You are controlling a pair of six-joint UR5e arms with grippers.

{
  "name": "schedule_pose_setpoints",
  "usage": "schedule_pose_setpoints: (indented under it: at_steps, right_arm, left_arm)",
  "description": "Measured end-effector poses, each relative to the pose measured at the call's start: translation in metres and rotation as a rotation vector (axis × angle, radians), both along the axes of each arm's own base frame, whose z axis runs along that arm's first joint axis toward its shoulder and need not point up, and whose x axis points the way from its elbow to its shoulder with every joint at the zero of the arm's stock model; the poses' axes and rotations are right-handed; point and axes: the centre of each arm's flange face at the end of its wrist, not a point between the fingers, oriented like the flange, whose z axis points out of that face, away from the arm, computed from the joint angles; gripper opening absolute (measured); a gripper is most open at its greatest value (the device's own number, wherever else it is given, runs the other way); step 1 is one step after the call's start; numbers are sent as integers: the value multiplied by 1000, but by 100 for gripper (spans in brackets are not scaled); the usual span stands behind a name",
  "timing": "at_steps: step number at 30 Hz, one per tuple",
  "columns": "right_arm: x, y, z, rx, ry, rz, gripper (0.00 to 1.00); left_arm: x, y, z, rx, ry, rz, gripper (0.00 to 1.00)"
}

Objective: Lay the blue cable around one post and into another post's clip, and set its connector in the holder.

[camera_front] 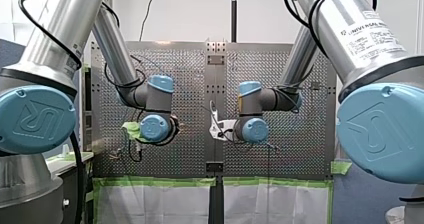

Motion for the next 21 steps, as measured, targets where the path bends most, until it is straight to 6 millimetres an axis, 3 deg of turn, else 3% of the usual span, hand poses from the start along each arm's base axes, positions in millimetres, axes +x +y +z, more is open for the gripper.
schedule_pose_setpoints:
  at_steps: [21]
  right_arm:
    - [-1,3,-1,3,33,2,95]
  left_arm:
    - [-6,5,-4,68,37,17,100]
